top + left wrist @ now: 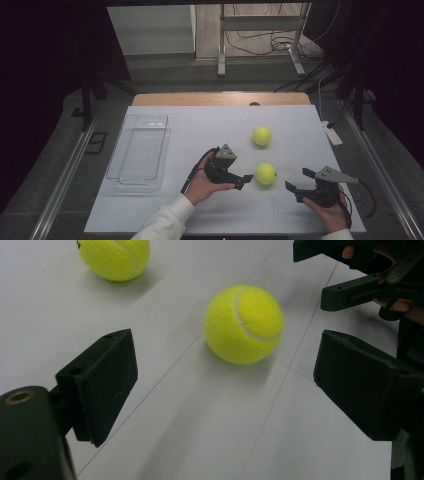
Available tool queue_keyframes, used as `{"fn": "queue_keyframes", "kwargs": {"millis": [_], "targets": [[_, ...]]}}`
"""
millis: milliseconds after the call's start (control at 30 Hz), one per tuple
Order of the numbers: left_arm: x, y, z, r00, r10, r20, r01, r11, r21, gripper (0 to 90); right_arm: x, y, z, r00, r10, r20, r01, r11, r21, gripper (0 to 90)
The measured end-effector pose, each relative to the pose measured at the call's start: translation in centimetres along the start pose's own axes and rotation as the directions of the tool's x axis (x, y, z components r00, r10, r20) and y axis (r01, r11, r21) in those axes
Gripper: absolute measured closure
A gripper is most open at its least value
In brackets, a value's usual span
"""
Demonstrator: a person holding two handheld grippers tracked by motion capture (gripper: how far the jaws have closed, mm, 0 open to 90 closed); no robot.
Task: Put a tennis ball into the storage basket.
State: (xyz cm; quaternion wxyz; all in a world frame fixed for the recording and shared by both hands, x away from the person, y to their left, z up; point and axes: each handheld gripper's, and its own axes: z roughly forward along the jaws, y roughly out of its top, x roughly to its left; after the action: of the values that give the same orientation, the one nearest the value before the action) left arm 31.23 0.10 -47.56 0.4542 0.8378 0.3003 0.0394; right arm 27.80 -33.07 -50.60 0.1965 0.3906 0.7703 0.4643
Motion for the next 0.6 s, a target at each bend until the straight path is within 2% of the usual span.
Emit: {"fn": "queue_keyframes", "kwargs": {"millis": [600], "targets": [[0.0, 0.7, 1.1, 0.9999, -0.007, 0.015, 0.006, 0.9998, 0.019, 11.0, 0.0, -0.1, 0.0, 1.0, 0.003, -0.002, -0.003, 1.0, 0.005, 13.8]]}}
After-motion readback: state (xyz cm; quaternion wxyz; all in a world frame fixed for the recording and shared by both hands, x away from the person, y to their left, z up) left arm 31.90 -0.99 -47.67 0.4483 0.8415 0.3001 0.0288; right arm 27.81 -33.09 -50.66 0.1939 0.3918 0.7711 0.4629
